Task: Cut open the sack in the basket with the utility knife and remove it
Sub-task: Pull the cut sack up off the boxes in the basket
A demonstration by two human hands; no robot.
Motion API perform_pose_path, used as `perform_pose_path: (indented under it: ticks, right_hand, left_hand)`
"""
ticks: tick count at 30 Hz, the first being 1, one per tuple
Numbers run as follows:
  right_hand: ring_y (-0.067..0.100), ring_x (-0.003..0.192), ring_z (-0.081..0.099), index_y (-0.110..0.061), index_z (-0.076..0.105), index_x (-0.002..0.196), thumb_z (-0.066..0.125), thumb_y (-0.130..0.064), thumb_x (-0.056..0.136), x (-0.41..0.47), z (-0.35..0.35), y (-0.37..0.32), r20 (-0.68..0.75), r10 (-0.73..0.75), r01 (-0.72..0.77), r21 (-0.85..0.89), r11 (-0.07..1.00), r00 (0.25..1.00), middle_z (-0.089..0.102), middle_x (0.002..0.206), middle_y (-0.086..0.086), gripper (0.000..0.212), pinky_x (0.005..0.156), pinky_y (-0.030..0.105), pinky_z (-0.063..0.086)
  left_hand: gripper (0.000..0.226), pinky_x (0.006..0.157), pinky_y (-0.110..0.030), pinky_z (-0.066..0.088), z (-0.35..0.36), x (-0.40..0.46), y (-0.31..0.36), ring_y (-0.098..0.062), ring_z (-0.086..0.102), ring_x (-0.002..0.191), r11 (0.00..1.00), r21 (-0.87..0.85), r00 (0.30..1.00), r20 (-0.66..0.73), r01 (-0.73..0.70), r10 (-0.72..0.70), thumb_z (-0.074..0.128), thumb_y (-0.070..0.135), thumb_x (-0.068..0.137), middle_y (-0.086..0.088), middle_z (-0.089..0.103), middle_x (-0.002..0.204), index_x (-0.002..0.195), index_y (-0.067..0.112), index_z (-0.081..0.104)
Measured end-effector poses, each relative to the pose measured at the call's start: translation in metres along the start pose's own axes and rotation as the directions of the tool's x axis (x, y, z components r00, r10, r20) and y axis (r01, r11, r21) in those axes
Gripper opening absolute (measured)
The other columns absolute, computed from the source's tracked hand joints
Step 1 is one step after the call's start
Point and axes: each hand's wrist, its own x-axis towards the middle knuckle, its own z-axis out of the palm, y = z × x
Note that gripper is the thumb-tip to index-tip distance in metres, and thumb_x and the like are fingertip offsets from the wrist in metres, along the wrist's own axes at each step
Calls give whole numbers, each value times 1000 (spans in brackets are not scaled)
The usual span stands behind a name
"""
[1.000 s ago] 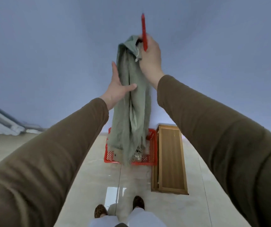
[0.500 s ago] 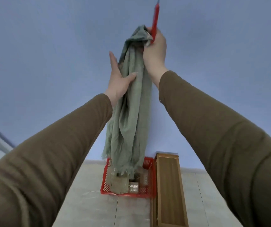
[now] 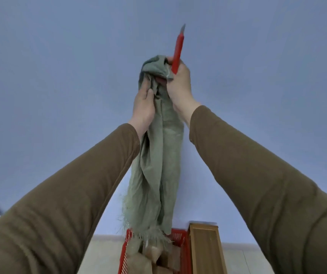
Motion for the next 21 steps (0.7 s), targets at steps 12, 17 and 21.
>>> perform_pose_path:
  ticks: [12, 17, 21]
  right_hand:
    - [31, 93, 67, -10, 64, 105, 50, -1, 105, -5, -18, -3, 91, 288, -289, 0, 957, 953, 65, 85, 9, 17, 87, 45, 63]
    - [30, 93, 72, -5, 62, 111, 43, -4, 108, 13, -24, -22, -13, 174, -157, 376, 913, 985, 70, 103, 17, 19, 69, 34, 64]
    - [32, 93, 76, 3, 62, 125, 43, -3, 107, -7, -26, 11, 18, 373, -370, 170, 913, 928, 73, 108, 19, 27, 73, 37, 66]
  left_hand:
    - [78, 109, -38, 50, 5, -10, 0, -20, 59, 132, 973, 220, 920, 364, 63, -142, 69, 18, 86, 2, 61, 139, 156, 21, 34]
    - [67, 108, -32, 52, -1, 5, 10, -11, 61, 129, 994, 89, 970, 238, -67, 44, 74, 23, 91, 5, 61, 142, 147, 34, 38]
    - [78, 107, -42, 51, 7, -12, -12, -19, 56, 124, 968, 244, 998, 27, 54, -63, 85, 45, 73, 2, 51, 133, 135, 24, 42]
